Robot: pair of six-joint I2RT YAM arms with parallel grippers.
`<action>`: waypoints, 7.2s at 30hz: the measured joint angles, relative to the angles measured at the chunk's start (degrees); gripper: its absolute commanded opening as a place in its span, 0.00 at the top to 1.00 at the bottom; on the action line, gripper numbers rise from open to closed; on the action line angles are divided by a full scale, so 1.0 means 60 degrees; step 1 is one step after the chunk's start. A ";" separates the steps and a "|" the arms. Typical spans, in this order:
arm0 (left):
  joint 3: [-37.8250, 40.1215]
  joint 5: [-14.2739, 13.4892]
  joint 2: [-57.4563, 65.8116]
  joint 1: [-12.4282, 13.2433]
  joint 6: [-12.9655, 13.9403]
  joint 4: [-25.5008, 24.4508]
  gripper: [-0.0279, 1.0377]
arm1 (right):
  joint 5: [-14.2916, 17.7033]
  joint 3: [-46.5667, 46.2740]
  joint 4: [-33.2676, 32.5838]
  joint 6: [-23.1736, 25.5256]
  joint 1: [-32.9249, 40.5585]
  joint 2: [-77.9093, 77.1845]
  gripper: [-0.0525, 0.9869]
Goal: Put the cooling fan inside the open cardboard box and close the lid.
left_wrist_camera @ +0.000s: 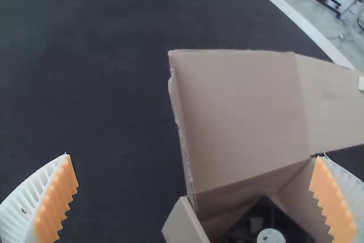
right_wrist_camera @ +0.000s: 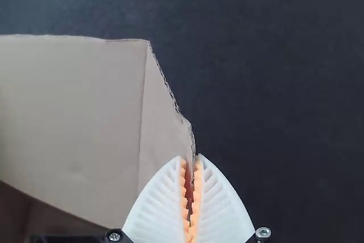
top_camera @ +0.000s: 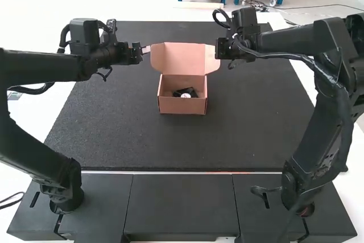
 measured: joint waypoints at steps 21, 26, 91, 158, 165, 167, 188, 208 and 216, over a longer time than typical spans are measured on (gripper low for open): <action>0.2597 -0.0066 0.3453 -0.0171 0.0044 0.0554 0.22 | -0.0171 -0.0579 0.0033 0.0015 0.0000 -0.0514 0.96; 0.2601 -0.0066 0.3457 -0.0211 0.0120 0.0299 0.23 | -0.0175 -0.0627 0.0102 0.0025 0.0000 -0.0535 0.96; 0.3133 -0.0073 0.2299 -0.0940 0.0801 -0.2011 0.25 | -0.0426 -0.0841 0.0554 0.0535 0.0616 -0.0688 0.96; 0.2514 -0.0280 0.1348 -0.1636 0.0750 -0.2561 0.96 | -0.0659 -0.1188 0.0444 0.0612 0.0820 -0.1002 0.96; 0.1770 -0.0324 0.0699 -0.2146 0.0594 -0.2583 0.96 | -0.0678 -0.1373 0.0448 0.0608 0.0871 -0.1118 0.96; 0.1439 -0.0353 0.0477 -0.2269 0.0557 -0.2579 0.96 | -0.0681 -0.1472 0.0444 0.0612 0.0973 -0.1188 0.96; -0.1100 -0.0503 -0.0845 -0.2747 -0.0047 -0.1577 0.96 | -0.0867 -0.2419 0.0470 0.0601 0.1421 -0.1330 0.96; -0.0597 -0.0535 -0.0492 -0.2747 -0.1763 -0.1450 0.96 | -0.1005 -0.3104 0.0594 0.0576 0.1439 -0.1847 0.96; -0.0630 -0.0382 -0.0423 -0.2874 -0.2178 -0.1413 0.96 | -0.1002 -0.3253 0.0597 0.0608 0.1574 -0.1945 0.96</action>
